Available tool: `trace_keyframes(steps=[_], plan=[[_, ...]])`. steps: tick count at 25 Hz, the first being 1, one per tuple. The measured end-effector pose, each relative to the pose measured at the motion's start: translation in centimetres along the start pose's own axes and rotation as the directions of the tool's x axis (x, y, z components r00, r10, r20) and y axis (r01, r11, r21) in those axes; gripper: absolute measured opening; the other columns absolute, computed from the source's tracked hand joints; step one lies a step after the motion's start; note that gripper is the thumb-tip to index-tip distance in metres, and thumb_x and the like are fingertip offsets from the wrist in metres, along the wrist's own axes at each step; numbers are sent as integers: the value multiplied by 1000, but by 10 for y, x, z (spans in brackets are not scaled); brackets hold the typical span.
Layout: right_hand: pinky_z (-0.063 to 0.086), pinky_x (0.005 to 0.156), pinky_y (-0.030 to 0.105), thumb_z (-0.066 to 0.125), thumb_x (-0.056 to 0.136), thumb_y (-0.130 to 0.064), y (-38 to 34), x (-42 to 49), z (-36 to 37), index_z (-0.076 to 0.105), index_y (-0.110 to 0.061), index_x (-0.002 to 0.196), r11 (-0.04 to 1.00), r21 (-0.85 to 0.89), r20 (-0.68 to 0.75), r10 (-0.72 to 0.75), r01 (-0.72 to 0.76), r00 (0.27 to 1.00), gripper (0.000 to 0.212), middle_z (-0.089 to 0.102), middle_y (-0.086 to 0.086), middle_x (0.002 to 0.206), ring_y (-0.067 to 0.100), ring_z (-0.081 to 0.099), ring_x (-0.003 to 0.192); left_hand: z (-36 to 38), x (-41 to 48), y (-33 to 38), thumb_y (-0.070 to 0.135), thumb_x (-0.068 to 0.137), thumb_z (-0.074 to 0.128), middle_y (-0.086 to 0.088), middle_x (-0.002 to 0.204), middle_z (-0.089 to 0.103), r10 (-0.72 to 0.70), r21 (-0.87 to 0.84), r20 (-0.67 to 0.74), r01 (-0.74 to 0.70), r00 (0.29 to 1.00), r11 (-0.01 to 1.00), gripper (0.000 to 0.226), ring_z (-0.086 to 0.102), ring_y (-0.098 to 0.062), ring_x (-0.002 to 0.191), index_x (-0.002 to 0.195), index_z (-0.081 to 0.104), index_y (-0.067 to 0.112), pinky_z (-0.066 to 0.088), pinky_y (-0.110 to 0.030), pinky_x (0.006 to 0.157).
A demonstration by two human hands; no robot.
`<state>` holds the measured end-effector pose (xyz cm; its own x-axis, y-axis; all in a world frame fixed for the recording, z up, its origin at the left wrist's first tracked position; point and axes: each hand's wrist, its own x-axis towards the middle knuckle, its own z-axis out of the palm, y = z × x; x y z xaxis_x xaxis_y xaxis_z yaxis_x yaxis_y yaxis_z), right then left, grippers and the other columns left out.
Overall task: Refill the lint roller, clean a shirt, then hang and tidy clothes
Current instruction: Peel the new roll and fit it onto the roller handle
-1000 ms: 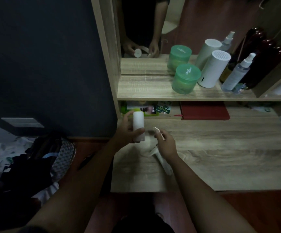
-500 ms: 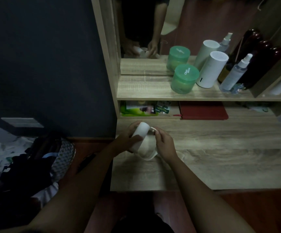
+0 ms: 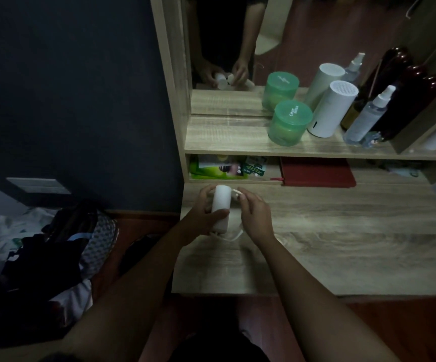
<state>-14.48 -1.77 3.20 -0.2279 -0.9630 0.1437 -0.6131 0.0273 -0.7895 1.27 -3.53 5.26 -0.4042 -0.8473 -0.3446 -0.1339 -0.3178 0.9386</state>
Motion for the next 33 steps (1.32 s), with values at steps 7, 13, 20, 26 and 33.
trace_keyframes(steps=[7, 13, 20, 26, 33], plan=[[41, 96, 29, 44, 98, -18, -2, -2, 0, 61, -6, 122, 999, -4, -13, 49, -49, 999, 32, 64, 12, 123, 25, 58, 114, -1, -3, 4, 16, 82, 69, 16, 116, 39, -44, -51, 34, 45, 998, 998, 73, 55, -21, 103, 133, 25, 44, 58, -39, 63], [44, 92, 29, 42, 97, -21, -8, -3, -1, 64, -8, 118, 998, -5, -50, 64, -64, 997, 33, 67, 10, 118, 23, 61, 109, 5, -2, -2, 14, 80, 71, 10, 121, 40, 3, -96, 17, -1, 1000, 995, 74, 57, -27, 103, 130, 27, 46, 57, -40, 62], [44, 86, 27, 42, 98, -22, -10, -9, 6, 65, -11, 116, 995, -23, -47, 99, -100, 994, 31, 69, 7, 114, 21, 63, 103, 18, -1, -14, 12, 83, 62, -9, 128, 34, 60, -155, -106, -76, 993, 985, 62, 52, -22, 93, 128, 30, 40, 53, -29, 54], [40, 82, 21, 44, 98, -24, -11, -6, 5, 65, -12, 117, 992, -38, -18, 121, -122, 992, 32, 69, 5, 116, 19, 63, 104, 25, -3, -12, 15, 83, 63, -2, 119, 41, 118, -77, -232, -139, 966, 987, 63, 57, -15, 80, 133, 30, 33, 53, -30, 48], [43, 90, 26, 46, 97, -24, -12, -4, 1, 64, -8, 120, 990, -33, 17, 135, -135, 991, 33, 66, 10, 120, 23, 61, 111, 29, -1, -8, 21, 93, 56, -7, 114, 51, 47, -219, -243, -102, 969, 970, 46, 58, -15, 78, 129, 33, 37, 50, -27, 51]])
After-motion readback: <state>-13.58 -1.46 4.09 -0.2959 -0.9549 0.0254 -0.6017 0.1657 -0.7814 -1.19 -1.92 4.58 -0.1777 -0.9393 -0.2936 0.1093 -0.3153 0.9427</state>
